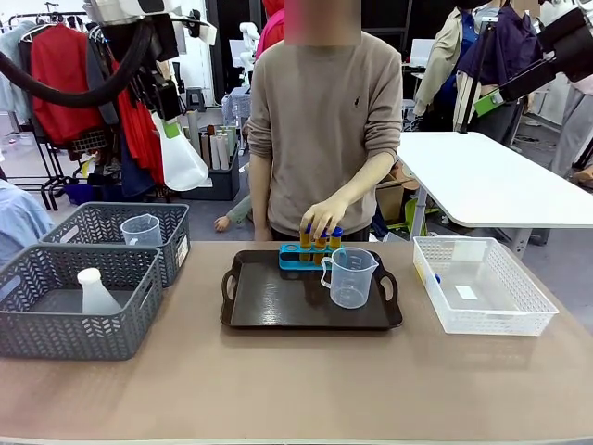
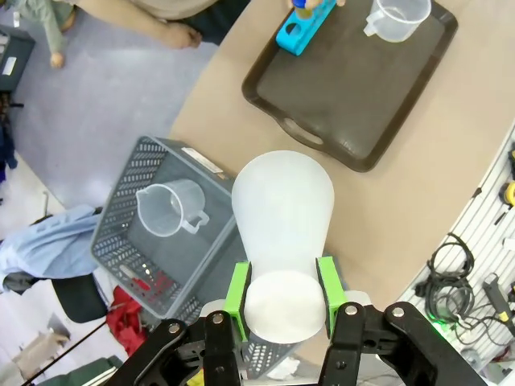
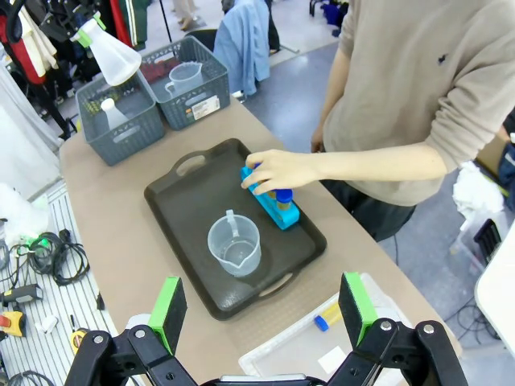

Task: Prepare the laboratory tools.
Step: Pick up one Small flask and place it on the Handle tray.

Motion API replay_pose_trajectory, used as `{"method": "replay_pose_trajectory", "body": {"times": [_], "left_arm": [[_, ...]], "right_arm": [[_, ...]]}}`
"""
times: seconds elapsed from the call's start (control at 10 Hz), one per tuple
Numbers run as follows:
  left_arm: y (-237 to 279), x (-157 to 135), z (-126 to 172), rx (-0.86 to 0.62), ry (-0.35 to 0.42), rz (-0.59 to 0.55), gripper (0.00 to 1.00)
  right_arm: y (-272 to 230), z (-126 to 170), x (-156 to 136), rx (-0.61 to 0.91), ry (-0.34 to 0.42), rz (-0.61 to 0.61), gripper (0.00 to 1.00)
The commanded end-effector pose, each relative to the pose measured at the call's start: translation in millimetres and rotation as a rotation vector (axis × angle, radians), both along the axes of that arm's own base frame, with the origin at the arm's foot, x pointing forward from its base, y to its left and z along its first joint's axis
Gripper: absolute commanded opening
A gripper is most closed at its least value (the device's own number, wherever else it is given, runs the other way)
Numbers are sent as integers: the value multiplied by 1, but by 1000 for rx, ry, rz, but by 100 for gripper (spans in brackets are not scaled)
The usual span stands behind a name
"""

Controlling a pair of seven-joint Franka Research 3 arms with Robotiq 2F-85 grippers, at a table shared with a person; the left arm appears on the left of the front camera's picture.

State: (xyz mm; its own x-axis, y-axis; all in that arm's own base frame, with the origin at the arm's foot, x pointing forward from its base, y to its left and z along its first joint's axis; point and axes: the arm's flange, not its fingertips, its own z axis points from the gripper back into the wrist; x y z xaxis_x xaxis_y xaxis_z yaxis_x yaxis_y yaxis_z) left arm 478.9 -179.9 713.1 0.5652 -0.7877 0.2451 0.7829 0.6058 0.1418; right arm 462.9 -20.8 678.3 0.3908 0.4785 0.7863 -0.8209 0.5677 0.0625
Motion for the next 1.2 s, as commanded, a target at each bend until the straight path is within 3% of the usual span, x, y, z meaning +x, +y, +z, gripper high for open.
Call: {"method": "replay_pose_trajectory", "body": {"times": [0.0, 1.1], "left_arm": [[1, 0, 2, -5, -10, 4, 0], [0, 0, 0, 0, 0, 0, 0]], "right_arm": [[1, 2, -1, 10, -4, 6, 100], [1, 2, -1, 10, -4, 6, 100]]}}
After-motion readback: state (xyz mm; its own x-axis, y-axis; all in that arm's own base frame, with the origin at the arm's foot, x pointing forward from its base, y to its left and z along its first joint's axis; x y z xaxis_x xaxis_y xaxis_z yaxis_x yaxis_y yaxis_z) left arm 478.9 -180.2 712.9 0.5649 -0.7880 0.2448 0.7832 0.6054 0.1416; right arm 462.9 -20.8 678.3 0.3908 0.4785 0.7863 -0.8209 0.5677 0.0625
